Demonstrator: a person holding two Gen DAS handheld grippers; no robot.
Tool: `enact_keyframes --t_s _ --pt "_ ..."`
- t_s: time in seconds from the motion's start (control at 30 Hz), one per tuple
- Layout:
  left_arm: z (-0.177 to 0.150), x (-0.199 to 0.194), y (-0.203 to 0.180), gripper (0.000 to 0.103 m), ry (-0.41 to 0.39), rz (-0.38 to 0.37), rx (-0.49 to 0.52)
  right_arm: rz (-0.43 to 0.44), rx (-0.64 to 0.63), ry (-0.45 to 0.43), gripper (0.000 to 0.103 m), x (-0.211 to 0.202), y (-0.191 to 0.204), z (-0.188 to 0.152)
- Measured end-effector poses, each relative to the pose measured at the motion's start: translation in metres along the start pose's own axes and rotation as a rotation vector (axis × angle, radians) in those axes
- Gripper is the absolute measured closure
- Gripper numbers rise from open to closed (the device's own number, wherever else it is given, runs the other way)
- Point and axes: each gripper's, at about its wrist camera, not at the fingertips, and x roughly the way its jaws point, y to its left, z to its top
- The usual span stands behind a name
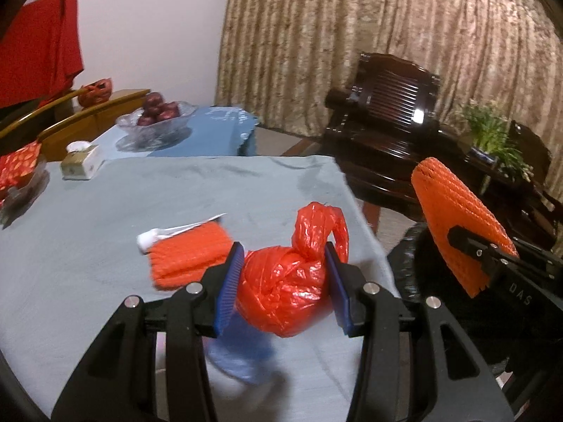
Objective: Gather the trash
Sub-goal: 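Carry red bag and orange net over the bin and open both tools to drop them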
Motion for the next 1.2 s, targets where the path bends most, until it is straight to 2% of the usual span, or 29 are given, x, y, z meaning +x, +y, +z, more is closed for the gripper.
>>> enact_keyframes --t_s 0.27,0.77,1.0,1.1,1.2 --pt "0.001 0.013 -0.058 0.059 0.019 -0.097 0.051 -0.089 0.055 -0.016 0.091 -0.025 -0.054 -0.007" --pt "-0.01 0.05 -0.167 0.059 0.066 -0.292 0.162 -0.262 0.149 0.033 0.091 -0.047 -0.144 -0.041" --pt "-0.02 0.073 -0.203 0.058 0.104 -0.344 0.204 -0.285 0.167 0.068 0.091 -0.044 -0.161 -0.054" --pt "-0.022 0.083 -0.21 0.055 0.133 -0.348 0.212 -0.296 0.184 0.09 0.083 -0.042 -0.169 -0.06" --pt "-0.026 0.09 -0.21 0.048 0.165 -0.344 0.199 -0.306 0.193 0.1 0.081 -0.043 -0.174 -0.066"
